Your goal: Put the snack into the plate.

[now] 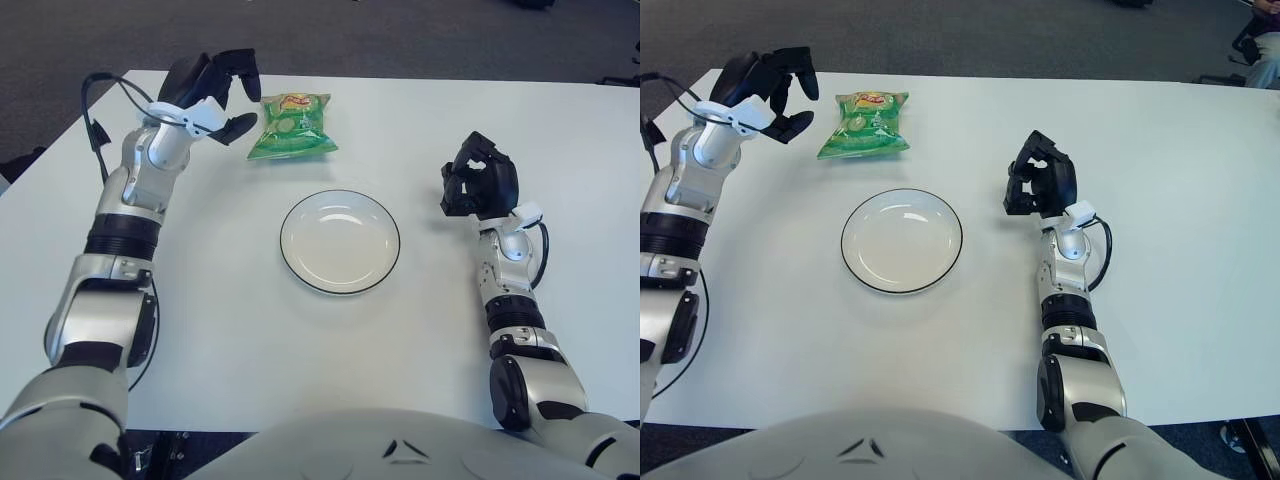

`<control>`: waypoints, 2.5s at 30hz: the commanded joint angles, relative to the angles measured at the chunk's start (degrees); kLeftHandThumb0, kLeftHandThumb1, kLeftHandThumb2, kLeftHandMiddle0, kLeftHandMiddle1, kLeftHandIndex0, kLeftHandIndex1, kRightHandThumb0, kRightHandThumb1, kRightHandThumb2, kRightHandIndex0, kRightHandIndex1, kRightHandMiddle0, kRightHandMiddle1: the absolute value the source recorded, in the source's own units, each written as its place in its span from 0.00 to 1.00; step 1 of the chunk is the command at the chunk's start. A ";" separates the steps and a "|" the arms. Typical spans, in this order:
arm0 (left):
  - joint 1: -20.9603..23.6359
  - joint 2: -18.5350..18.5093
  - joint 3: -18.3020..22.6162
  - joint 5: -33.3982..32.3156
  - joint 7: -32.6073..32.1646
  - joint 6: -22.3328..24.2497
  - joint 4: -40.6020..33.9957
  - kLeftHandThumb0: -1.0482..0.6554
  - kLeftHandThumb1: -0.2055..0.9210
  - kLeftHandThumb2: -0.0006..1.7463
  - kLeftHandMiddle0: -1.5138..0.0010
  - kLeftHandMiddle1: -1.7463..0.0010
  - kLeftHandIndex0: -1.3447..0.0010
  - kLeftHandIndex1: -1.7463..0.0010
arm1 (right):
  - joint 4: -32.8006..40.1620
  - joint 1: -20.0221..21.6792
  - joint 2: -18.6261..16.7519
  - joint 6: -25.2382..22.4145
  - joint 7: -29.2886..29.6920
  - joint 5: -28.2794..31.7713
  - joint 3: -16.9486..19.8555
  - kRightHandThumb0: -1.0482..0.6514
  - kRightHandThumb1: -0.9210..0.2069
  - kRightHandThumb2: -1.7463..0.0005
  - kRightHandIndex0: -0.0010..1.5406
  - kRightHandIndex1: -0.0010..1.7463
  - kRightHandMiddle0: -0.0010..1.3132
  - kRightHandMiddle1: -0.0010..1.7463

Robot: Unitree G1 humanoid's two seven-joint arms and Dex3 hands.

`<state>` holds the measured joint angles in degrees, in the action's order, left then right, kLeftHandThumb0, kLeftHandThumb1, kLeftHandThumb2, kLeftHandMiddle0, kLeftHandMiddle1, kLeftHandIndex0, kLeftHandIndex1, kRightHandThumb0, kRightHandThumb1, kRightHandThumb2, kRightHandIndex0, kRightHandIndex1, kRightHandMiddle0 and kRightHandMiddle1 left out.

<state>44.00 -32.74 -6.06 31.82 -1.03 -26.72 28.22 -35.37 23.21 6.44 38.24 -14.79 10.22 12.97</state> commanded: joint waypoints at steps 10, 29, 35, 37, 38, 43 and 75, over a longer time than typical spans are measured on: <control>12.34 -5.61 -11.60 12.02 -1.23 -12.10 13.92 0.31 0.68 0.54 0.90 0.31 0.97 0.28 | -4.16 -11.14 -4.10 -1.09 1.14 0.77 -0.21 0.28 0.70 0.11 0.86 1.00 0.59 1.00; 24.84 -4.35 -28.29 31.75 -24.53 -19.81 30.29 0.11 0.81 0.36 1.00 0.93 1.00 0.88 | -1.43 -12.69 -4.67 -1.96 3.50 -0.33 -1.58 0.28 0.70 0.12 0.86 1.00 0.59 1.00; 26.80 -3.25 -29.85 30.36 -21.57 -21.13 34.09 0.10 0.87 0.34 1.00 0.96 1.00 0.88 | -0.45 -13.17 -4.92 -2.26 3.70 -0.08 -1.98 0.28 0.70 0.11 0.86 1.00 0.59 1.00; 27.14 -2.75 -30.10 29.70 -20.63 -21.50 35.13 0.10 0.91 0.32 0.99 0.96 1.00 0.86 | -0.23 -13.27 -4.95 -2.40 3.72 0.05 -2.04 0.28 0.70 0.11 0.86 1.00 0.59 1.00; 27.26 -2.55 -30.21 29.48 -20.43 -21.65 35.52 0.10 0.94 0.31 0.99 0.96 1.00 0.84 | -0.16 -13.31 -4.95 -2.45 3.72 0.09 -2.07 0.28 0.70 0.11 0.86 1.00 0.59 1.00; 27.22 -1.69 -30.31 28.23 -19.42 -22.49 36.95 0.09 0.99 0.35 0.98 0.96 1.00 0.77 | 0.81 -13.81 -5.12 -2.84 3.94 0.09 -2.39 0.28 0.70 0.11 0.86 1.00 0.59 1.00; 25.12 4.11 -26.77 18.72 3.55 -12.26 46.23 0.03 1.00 0.63 0.95 0.91 1.00 0.77 | 5.45 -16.25 -5.43 -3.99 4.25 0.45 -3.45 0.29 0.70 0.12 0.87 1.00 0.59 1.00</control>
<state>69.46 -30.14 -35.21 54.67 -1.82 -41.45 72.88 -25.61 19.43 6.27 35.62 -10.99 10.00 10.63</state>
